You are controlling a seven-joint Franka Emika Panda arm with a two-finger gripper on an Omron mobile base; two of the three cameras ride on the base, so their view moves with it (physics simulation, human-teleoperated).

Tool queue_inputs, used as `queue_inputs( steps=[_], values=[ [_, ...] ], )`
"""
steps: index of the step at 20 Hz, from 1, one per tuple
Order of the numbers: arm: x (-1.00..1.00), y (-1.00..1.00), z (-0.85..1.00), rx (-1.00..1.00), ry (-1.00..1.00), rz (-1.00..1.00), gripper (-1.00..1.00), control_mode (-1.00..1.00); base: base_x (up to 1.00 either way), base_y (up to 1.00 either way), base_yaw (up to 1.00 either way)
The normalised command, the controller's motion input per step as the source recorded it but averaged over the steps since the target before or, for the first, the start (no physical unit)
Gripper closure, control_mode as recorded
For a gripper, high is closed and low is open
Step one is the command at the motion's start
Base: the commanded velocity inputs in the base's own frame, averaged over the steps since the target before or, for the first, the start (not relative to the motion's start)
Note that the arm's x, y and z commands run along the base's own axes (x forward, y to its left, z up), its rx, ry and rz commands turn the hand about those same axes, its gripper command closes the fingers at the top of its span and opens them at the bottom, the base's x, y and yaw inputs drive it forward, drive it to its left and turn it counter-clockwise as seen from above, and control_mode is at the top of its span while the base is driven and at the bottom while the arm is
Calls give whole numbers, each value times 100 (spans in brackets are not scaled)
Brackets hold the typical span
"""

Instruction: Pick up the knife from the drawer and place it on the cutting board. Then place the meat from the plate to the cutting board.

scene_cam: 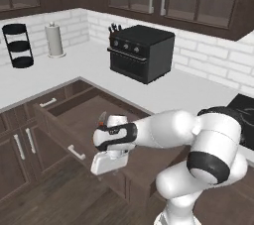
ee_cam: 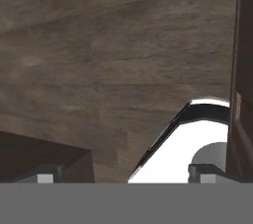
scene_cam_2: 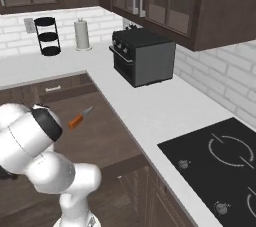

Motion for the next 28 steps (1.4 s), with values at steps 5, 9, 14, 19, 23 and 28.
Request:
queue_inputs(
  steps=[5,9,14,19,23,28],
  values=[
    [-21,19,84,0,-1,0,-100,-100,0,0,0],
    [48,-31,100,0,-1,0,-100,-100,0,0,0],
    [100,-30,68,-4,0,-13,-100,-100,0,0,0],
    [100,-4,56,-6,0,-25,-100,-100,0,0,0],
    [87,-14,20,-7,7,-22,-100,-100,0,0,0],
    [91,-1,-57,-21,4,-25,-100,-100,0,0,0]
  ],
)
